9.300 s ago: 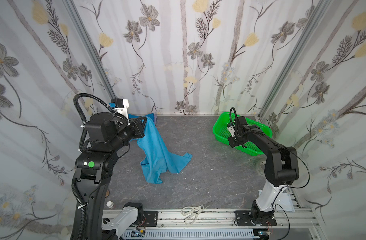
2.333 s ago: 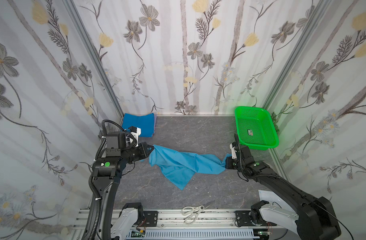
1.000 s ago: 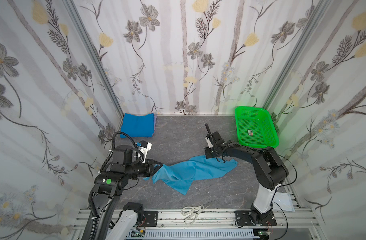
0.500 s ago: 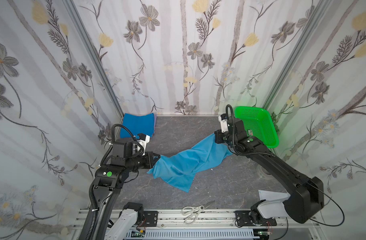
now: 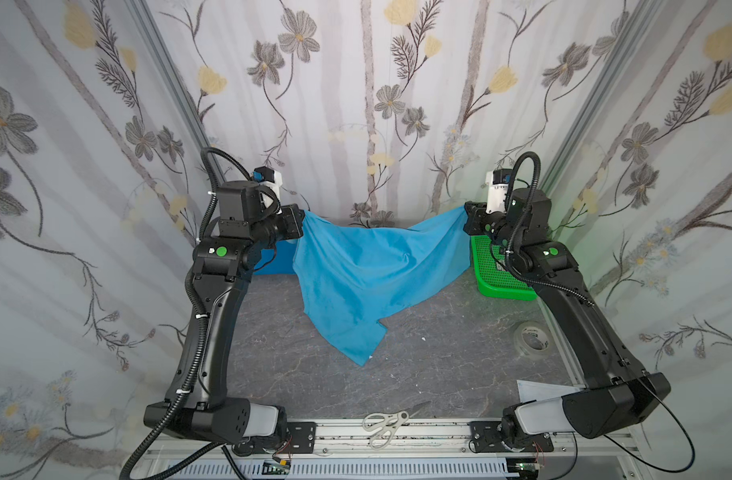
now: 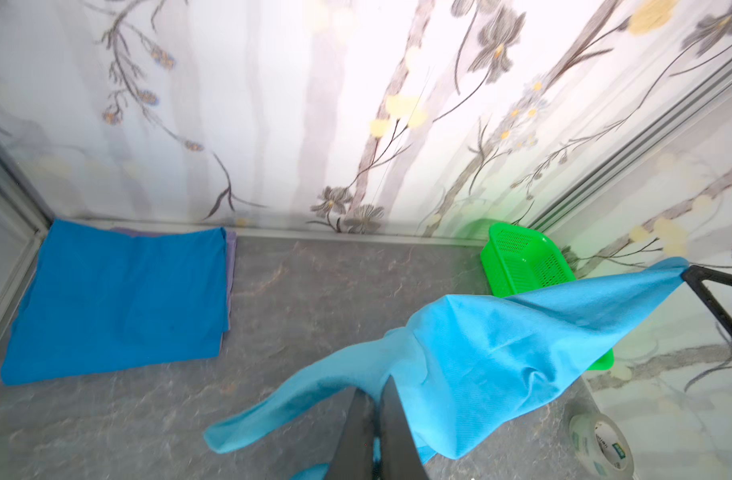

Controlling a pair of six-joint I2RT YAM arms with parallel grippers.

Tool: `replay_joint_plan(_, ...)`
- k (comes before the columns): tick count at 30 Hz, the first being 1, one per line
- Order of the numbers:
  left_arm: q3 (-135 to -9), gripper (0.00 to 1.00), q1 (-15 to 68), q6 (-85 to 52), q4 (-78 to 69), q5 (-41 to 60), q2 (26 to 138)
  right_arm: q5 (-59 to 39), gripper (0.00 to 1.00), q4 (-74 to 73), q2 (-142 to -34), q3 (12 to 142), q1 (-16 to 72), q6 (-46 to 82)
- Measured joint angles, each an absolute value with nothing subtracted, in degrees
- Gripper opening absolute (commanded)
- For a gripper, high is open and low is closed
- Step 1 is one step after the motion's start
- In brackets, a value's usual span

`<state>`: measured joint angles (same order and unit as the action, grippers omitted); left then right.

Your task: Fold and stack the t-shirts

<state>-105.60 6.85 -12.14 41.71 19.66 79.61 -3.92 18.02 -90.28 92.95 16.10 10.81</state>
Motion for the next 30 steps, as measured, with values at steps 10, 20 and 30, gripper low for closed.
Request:
replay_joint_plan(10, -69.3, 0.02, 6.5, -15.0, 35.8, 20.4, 61.1, -7.7, 0.0, 10.0, -71.0, 57.8, 17.8, 13.5)
replay_joint_plan(20, -39.4, 0.04, 8.0, -30.2, 30.3, 24.2, 48.4, -2.8, 0.0, 13.9, -57.0, 28.0, 25.2, 27.1)
replay_joint_plan(30, -32.6, 1.0, 9.2, -38.1, 29.9, 19.0, 41.0, 2.8, 0.56, 17.3, -59.1, 33.4, 25.4, 30.3)
